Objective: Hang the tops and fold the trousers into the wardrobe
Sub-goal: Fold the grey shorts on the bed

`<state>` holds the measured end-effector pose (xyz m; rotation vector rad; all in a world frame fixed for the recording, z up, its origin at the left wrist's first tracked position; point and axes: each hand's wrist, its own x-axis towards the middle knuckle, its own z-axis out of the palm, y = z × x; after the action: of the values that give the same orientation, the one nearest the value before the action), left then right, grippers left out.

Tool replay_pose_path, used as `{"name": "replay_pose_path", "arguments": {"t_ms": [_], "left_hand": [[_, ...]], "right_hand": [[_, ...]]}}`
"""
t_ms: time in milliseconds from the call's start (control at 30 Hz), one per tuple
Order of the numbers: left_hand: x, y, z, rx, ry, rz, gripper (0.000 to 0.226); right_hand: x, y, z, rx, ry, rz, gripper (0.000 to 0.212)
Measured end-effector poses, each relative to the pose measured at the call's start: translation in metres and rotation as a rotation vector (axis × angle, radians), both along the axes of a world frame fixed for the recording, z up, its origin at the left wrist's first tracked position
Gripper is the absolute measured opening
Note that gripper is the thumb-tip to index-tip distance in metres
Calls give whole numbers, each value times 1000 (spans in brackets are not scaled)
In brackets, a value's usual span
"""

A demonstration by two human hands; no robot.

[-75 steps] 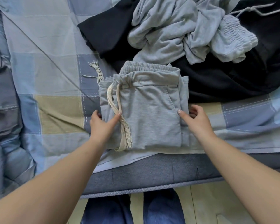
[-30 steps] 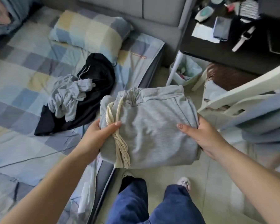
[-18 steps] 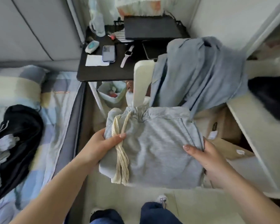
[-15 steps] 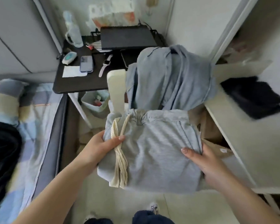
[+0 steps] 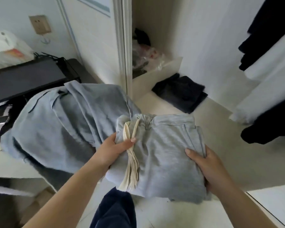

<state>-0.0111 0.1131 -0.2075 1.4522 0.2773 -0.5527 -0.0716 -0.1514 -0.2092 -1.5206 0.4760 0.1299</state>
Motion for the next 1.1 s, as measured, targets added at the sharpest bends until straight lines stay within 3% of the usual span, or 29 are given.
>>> {"name": "replay_pose_path", "arguments": {"t_ms": [67, 367, 433, 533, 600, 733, 867, 1000, 1033, 1100], "left_hand": [[41, -19, -10, 34, 4, -57, 40], [214, -100, -31, 82, 1, -314, 49], [240, -110, -32, 140, 9, -363, 63], [279, -126, -35, 189, 12, -416, 105], [308, -137, -41, 197, 23, -428, 114], [345, -162, -40, 166, -2, -448, 67], [392, -195, -44, 153, -9, -474, 35], [446, -237, -45, 164, -25, -487, 33], [461, -248, -47, 175, -57, -487, 32], [490, -270, -52, 226, -125, -500, 38]], "right_hand": [[21, -9, -8, -1, 9, -96, 14], [135, -36, -35, 105, 29, -436, 25], [150, -42, -38, 134, 23, -476, 25], [179, -53, -44, 185, 24, -525, 30], [200, -62, -46, 198, 31, -526, 38], [239, -84, -51, 219, 31, -500, 38], [282, -111, -58, 247, 26, -481, 58], [335, -146, -79, 265, 41, -514, 40], [349, -155, -84, 269, 33, -514, 46], [378, -170, -88, 263, 7, -516, 77]]}}
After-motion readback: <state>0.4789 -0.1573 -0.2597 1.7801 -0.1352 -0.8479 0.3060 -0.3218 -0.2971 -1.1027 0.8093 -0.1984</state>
